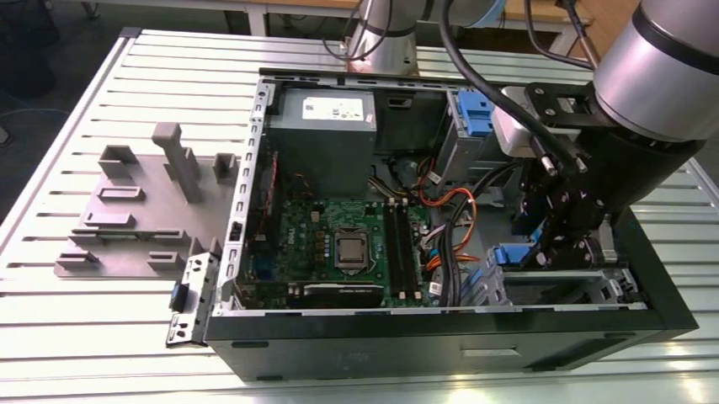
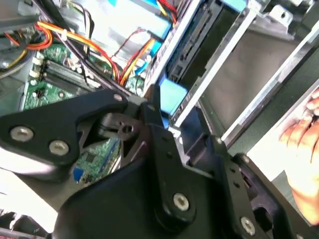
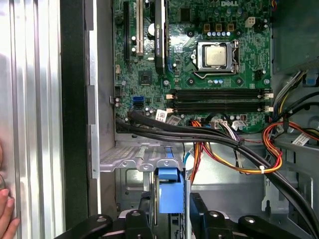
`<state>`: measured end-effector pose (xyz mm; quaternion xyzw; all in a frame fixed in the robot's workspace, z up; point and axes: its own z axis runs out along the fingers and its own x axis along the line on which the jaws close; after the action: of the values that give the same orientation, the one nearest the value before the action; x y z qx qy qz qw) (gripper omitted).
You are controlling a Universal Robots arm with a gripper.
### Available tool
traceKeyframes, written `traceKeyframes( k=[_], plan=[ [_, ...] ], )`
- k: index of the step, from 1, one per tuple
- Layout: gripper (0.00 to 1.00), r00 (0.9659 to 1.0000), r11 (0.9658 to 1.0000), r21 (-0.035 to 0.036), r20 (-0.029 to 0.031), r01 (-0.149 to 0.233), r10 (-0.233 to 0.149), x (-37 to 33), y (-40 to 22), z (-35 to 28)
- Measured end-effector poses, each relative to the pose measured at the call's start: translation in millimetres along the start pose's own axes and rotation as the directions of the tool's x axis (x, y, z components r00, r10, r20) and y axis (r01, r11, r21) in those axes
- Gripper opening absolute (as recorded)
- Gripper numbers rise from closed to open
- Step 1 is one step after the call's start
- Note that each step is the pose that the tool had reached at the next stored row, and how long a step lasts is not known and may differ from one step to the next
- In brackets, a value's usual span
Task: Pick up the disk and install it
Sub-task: 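Insert the disk into the insertion slot, then insert the first disk wire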
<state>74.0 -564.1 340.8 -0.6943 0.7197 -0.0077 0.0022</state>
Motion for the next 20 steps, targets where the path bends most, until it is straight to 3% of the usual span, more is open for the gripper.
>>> traceKeyframes(
  k=[5, 7, 8, 12, 20],
  plan=[
    [0.42, 1.0, 1.0, 0.0, -0.0002, 0.0, 0.0, 0.0, 0.0, 0.0],
    [0.3, 1.0, 1.0, 0.0, -0.0003, 0.0, 0.0, 0.0, 0.0, 0.0],
    [0.3, 1.0, 1.0, 0.0, -0.0002, 0.0, 0.0, 0.0, 0.0, 0.0],
    [0.12, 1.0, 1.0, 0.0, -0.0004, 0.0, 0.0, 0.0, 0.0, 0.0],
    [0.11, 1.0, 1.0, 0.0, -0.0013, 0.0, 0.0, 0.0, 0.0, 0.0]
  ],
)
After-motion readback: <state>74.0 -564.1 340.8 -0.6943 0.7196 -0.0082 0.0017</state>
